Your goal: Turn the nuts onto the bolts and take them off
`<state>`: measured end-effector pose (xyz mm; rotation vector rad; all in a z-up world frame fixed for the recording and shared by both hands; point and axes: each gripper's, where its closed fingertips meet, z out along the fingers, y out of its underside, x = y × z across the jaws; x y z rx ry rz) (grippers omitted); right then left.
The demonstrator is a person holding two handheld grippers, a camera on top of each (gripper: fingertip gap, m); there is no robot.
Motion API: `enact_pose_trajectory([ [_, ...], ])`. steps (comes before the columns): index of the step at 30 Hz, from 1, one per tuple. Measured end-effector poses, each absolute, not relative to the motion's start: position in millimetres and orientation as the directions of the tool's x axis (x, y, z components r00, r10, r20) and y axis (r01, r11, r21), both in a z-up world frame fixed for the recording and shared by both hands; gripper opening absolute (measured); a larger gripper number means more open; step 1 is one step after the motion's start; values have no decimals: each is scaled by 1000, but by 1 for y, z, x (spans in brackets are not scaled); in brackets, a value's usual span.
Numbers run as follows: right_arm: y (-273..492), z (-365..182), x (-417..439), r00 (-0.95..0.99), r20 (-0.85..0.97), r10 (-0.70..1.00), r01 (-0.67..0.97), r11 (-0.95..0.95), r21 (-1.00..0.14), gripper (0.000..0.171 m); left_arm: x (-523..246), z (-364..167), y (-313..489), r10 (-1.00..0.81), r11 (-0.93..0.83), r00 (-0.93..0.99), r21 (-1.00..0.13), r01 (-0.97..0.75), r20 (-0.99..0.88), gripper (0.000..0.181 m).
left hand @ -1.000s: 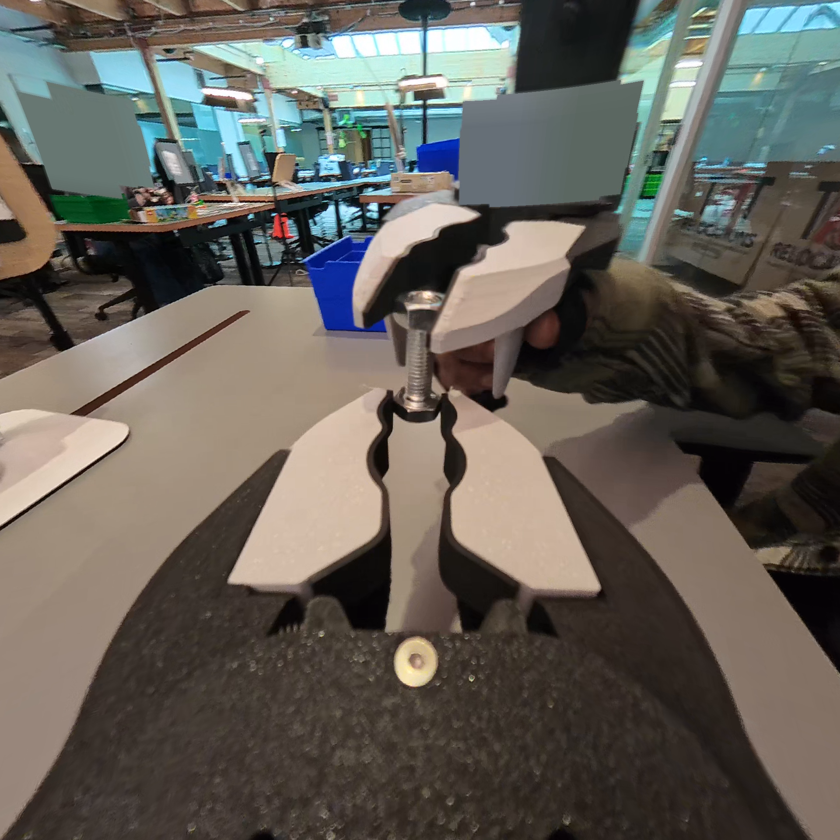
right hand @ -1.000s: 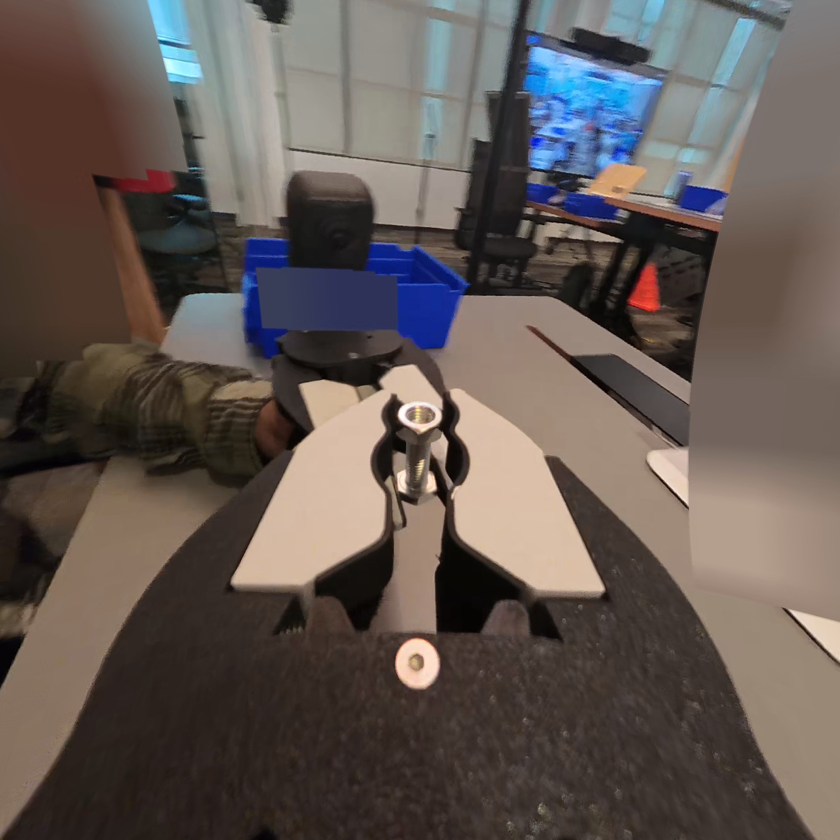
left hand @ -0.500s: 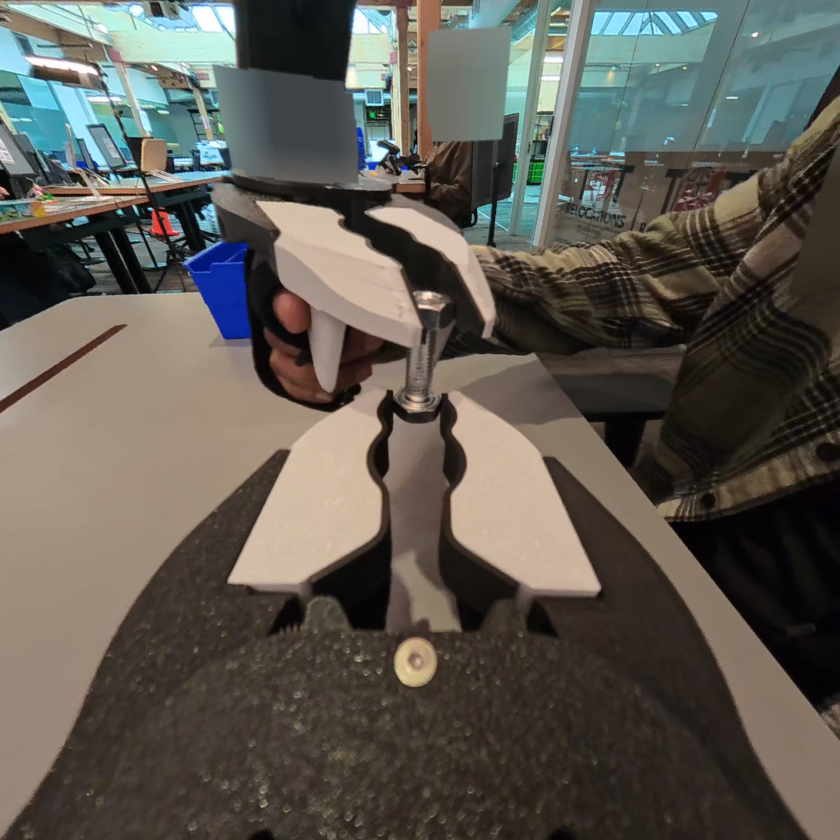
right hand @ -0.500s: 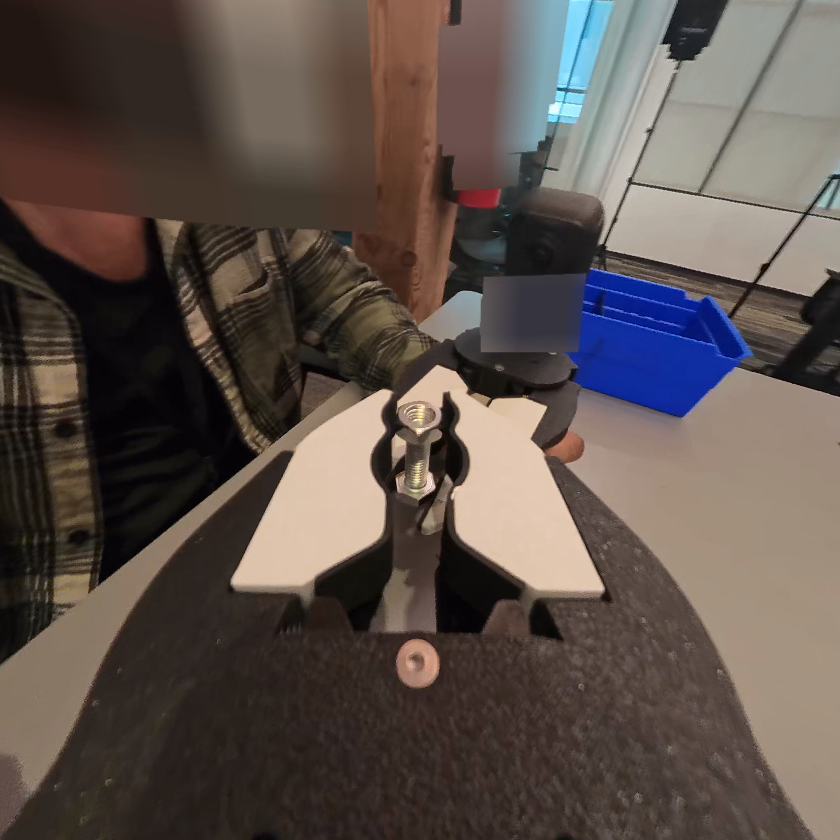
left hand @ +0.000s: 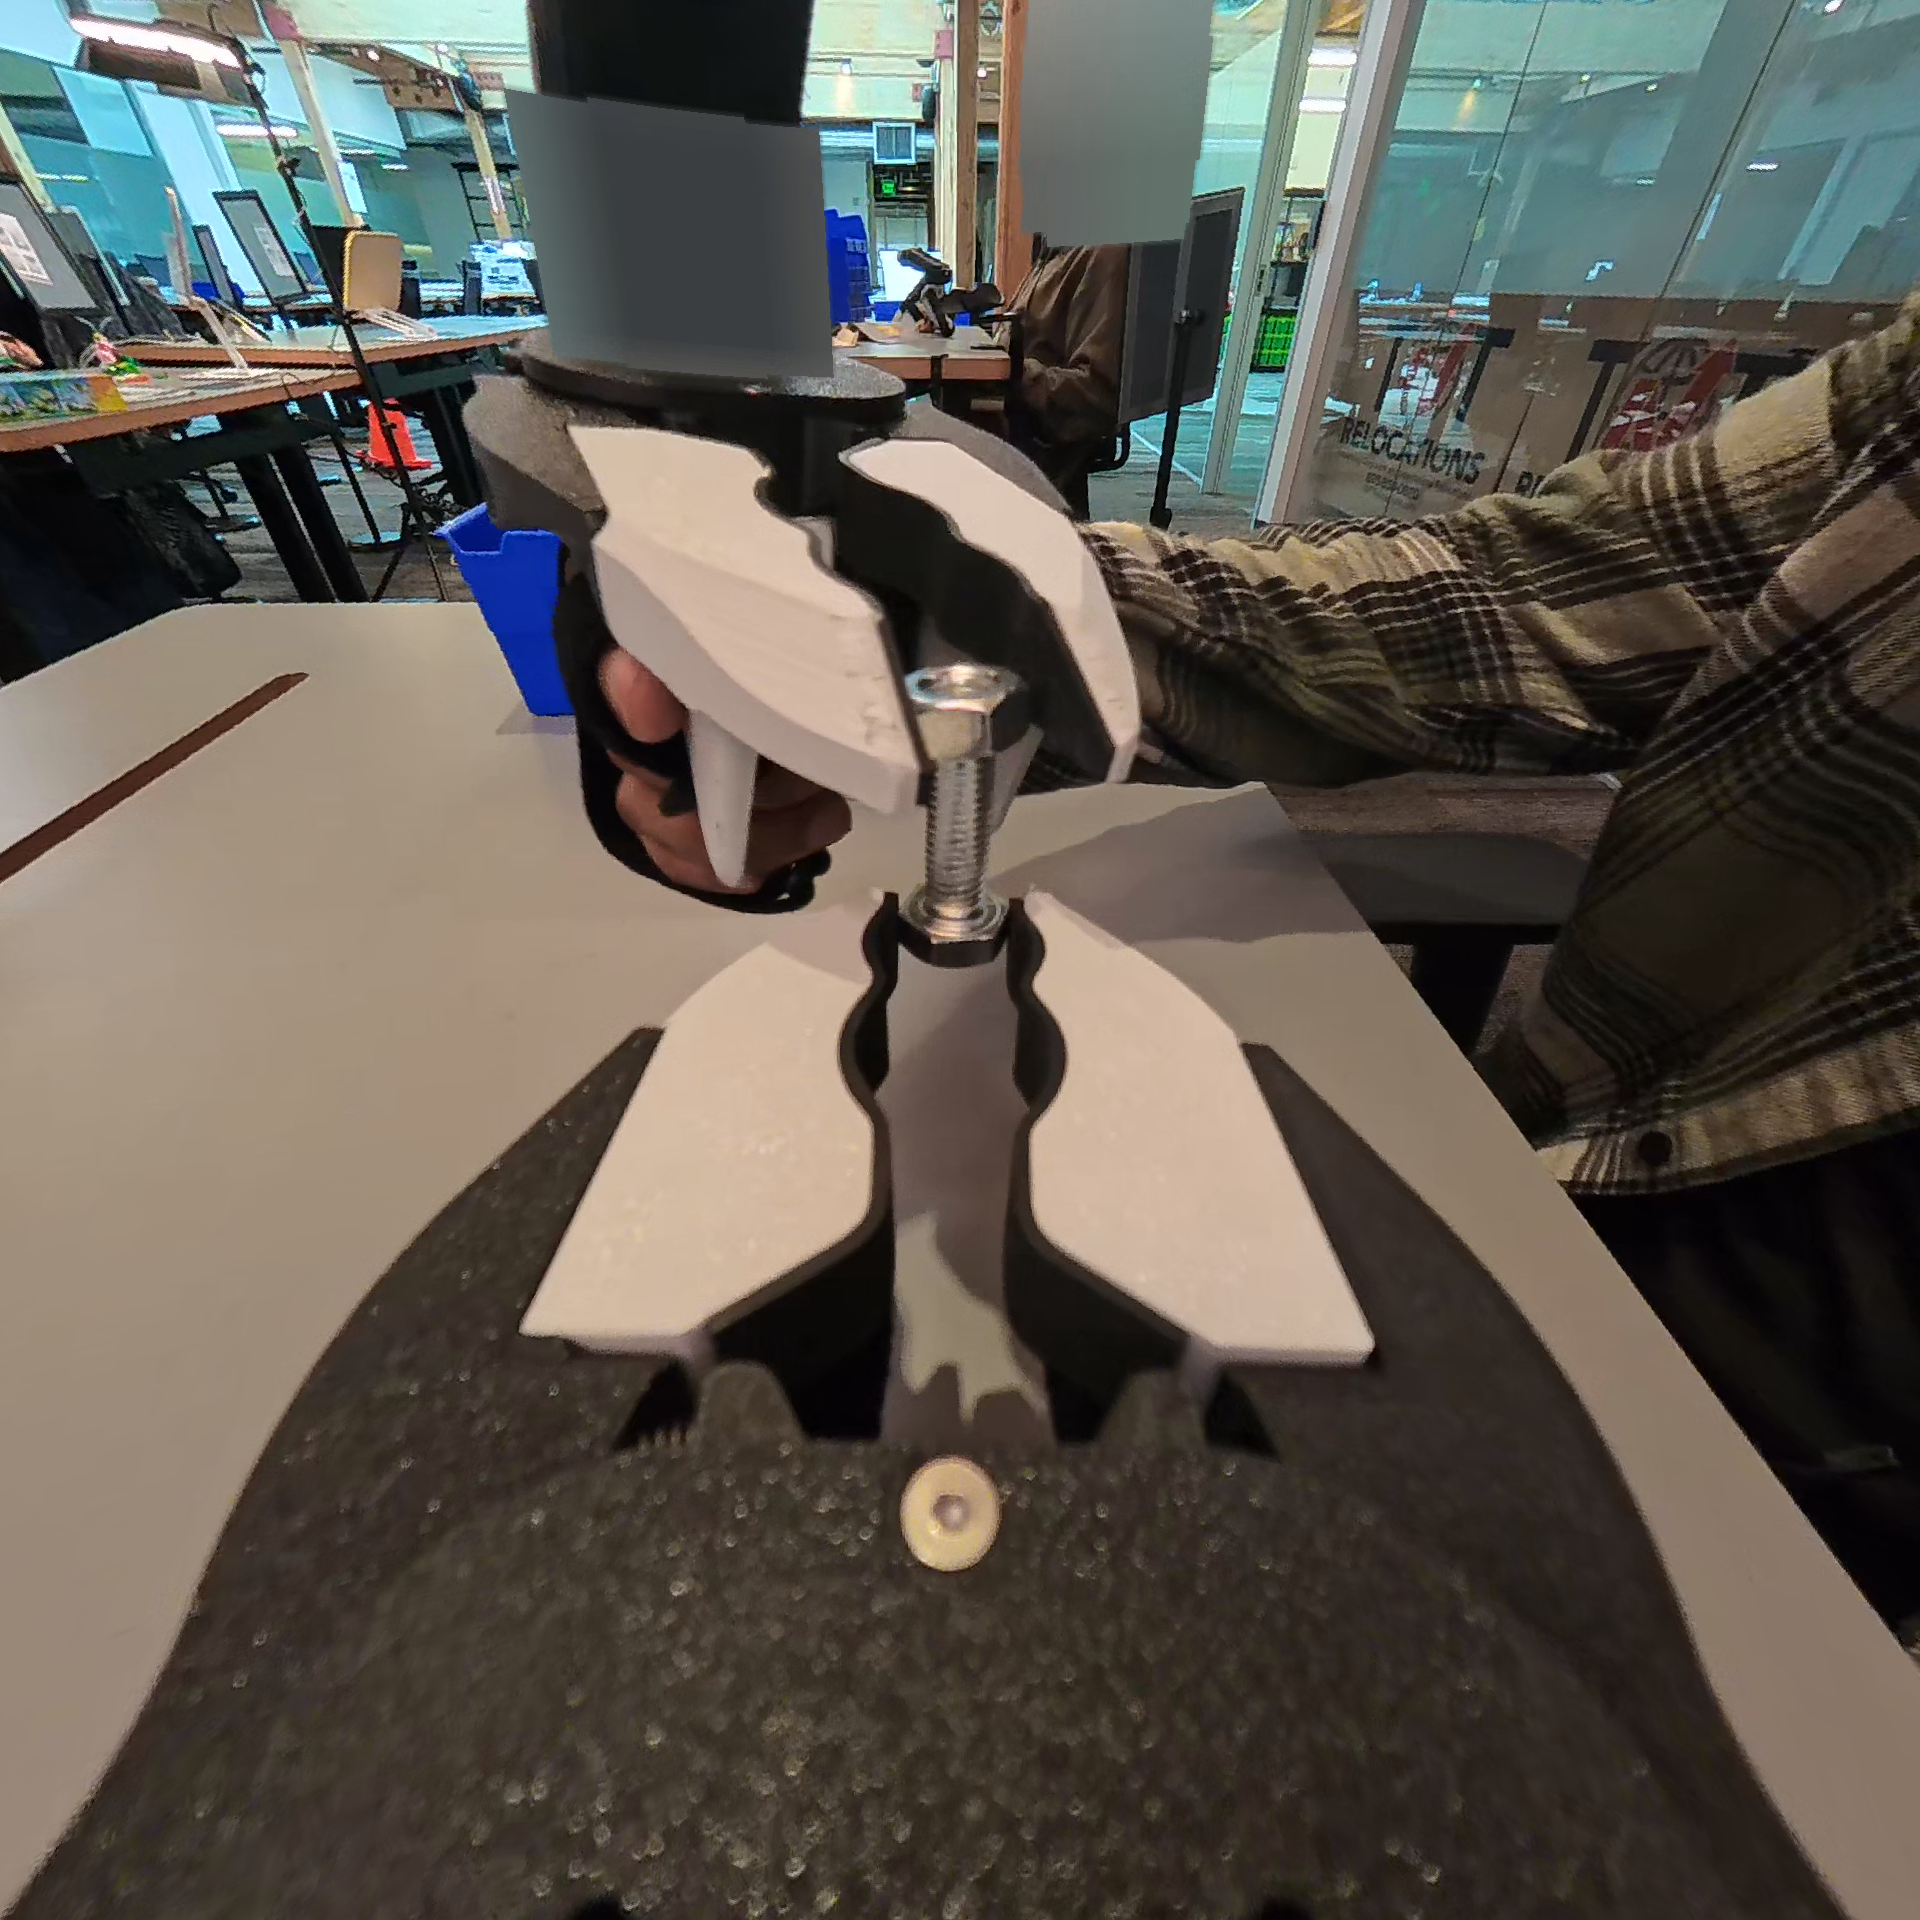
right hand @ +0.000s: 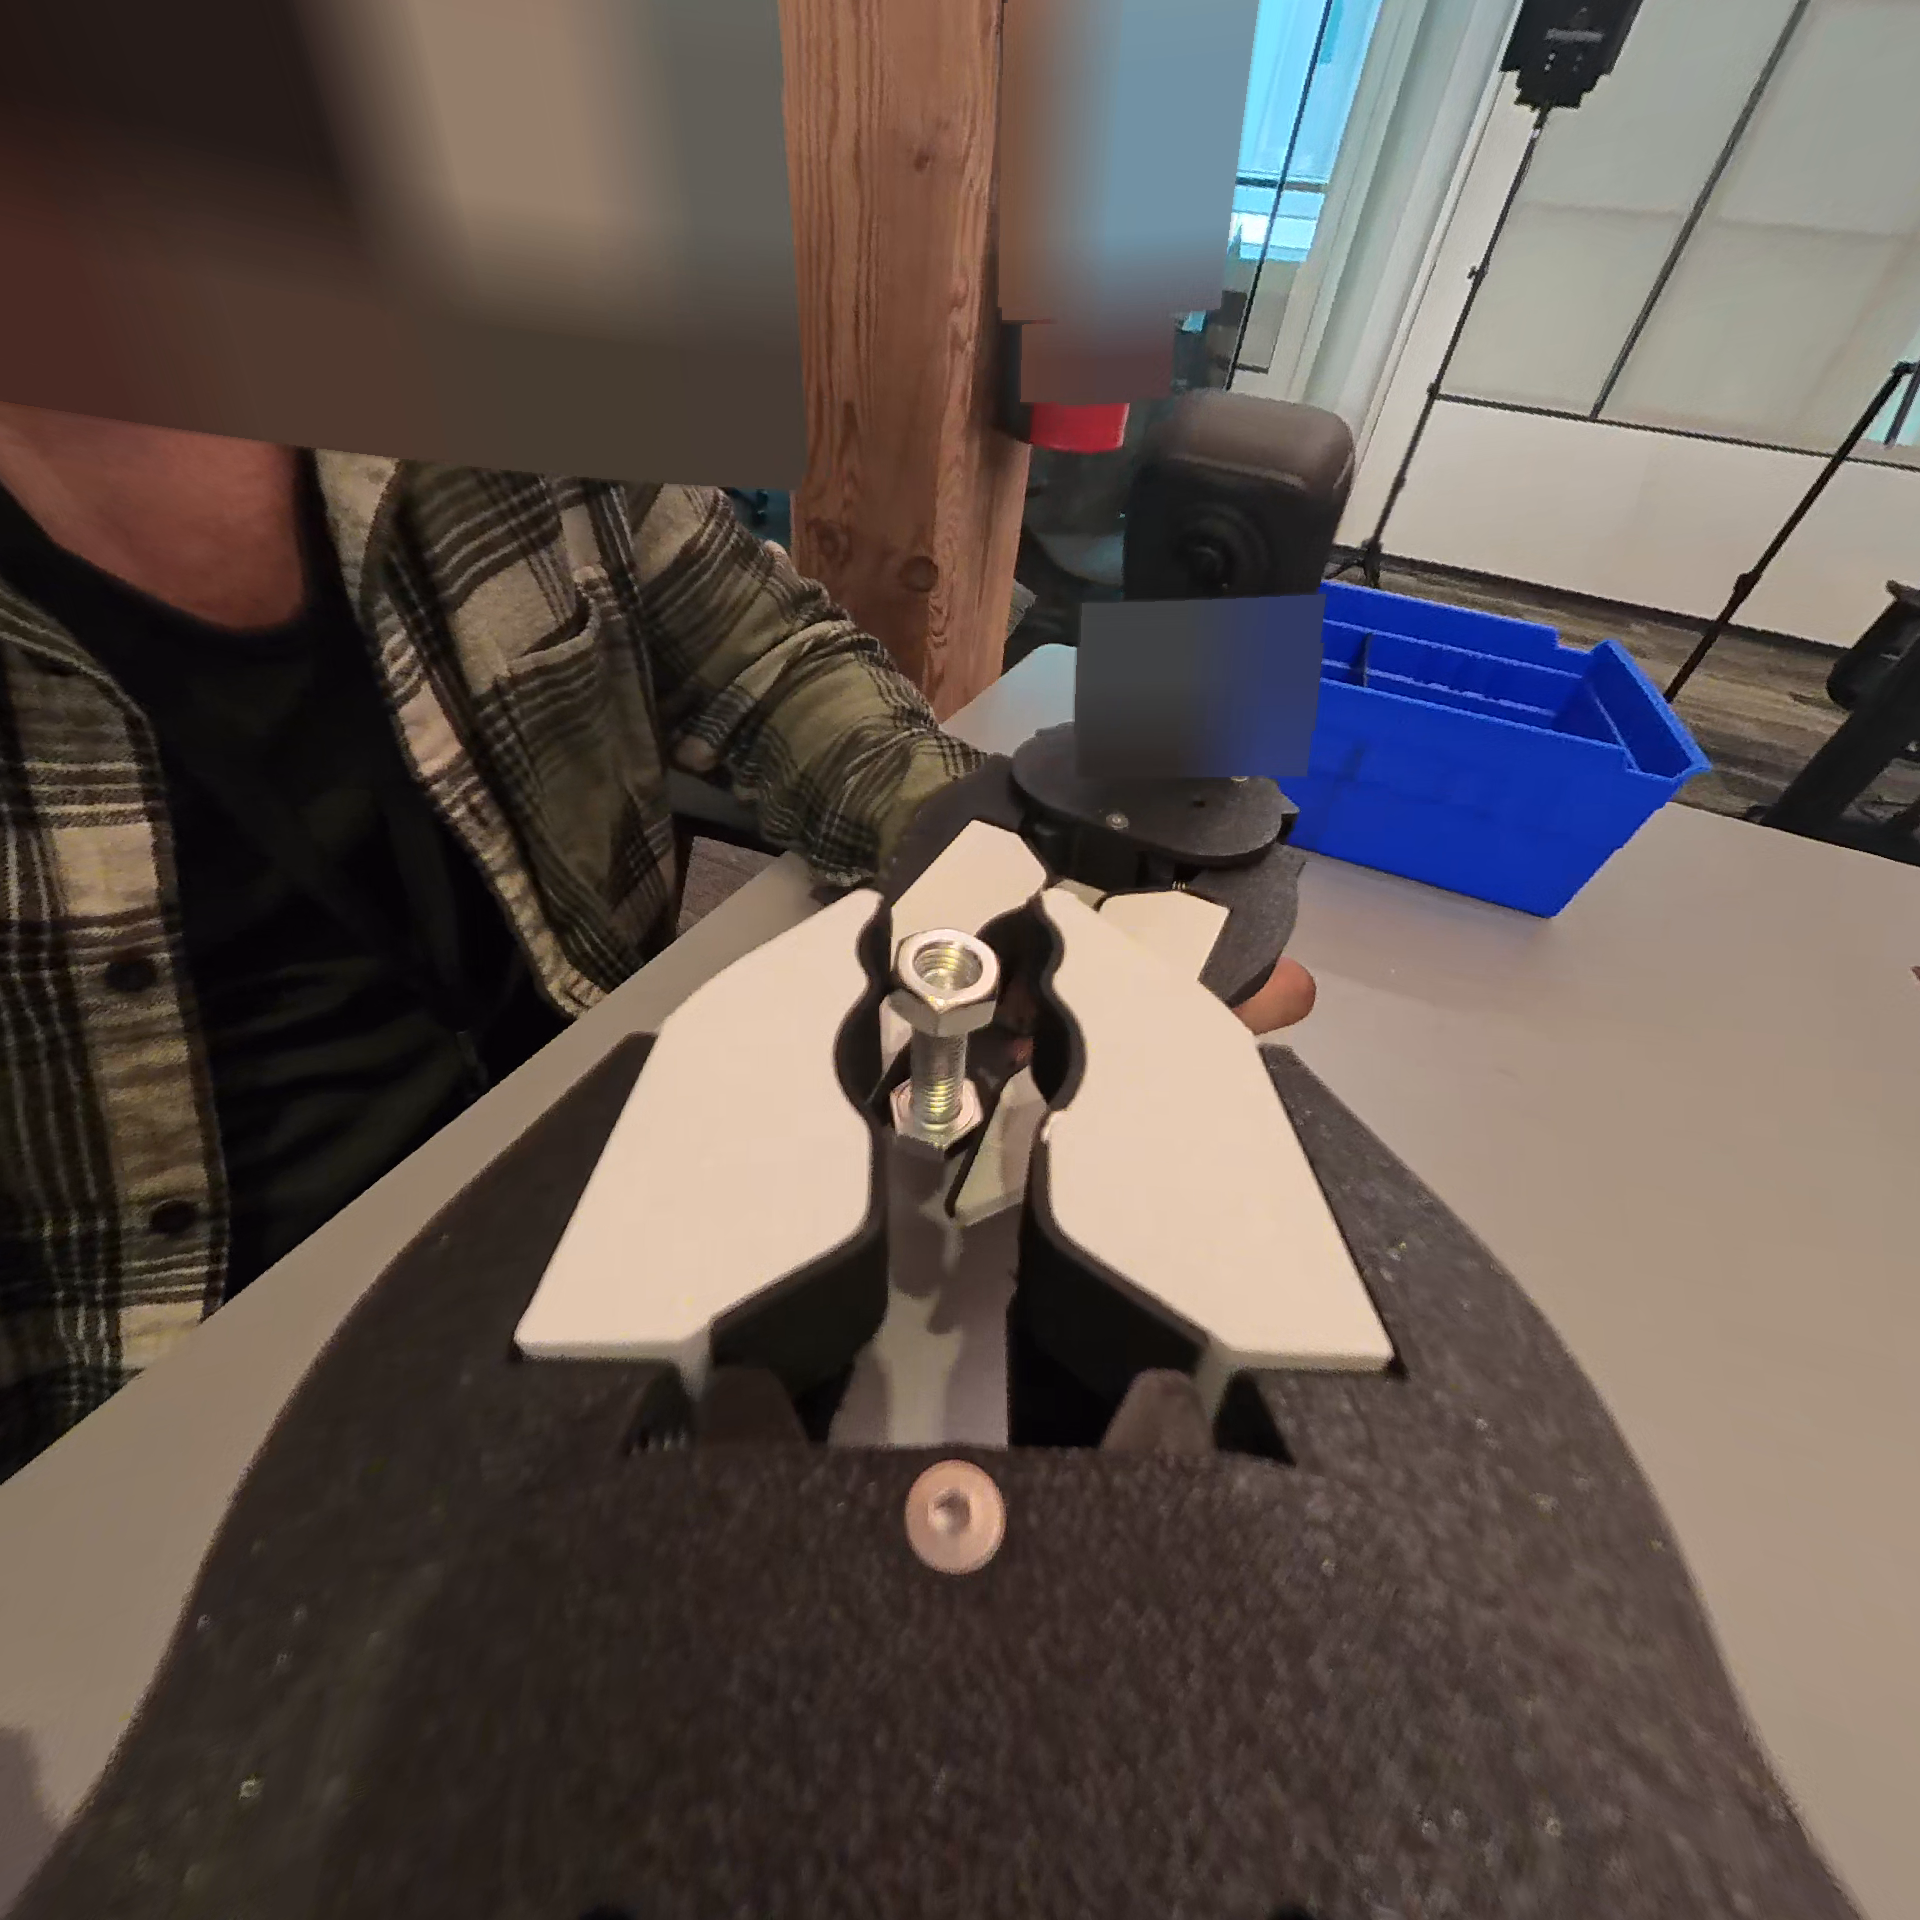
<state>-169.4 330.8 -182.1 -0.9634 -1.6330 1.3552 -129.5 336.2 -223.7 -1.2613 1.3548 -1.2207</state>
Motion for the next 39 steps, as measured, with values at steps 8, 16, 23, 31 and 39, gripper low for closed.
enact_pose_trajectory([
  [8,336,-182,-172,-363,77,929,85,115,-990,30,-131,-222,341,-998,-3,-56,-994,-111,9,19],
  [16,386,-161,-171,83,-106,991,-9,-106,-994,93,-138,-221,363,-994,16,103,-994,-112,-28,19],
  [23,395,-180,-163,428,-40,903,20,-54,-998,96,-141,-217,372,-982,29,182,-995,-94,-46,19],
  [31,398,-172,-156,433,-25,901,34,-45,-998,95,-143,-207,366,-987,49,151,-998,-44,-56,19],
  [39,390,-164,-155,383,-1,924,29,-13,-1000,93,-142,-205,363,-989,55,134,-998,-40,-60,19],
])
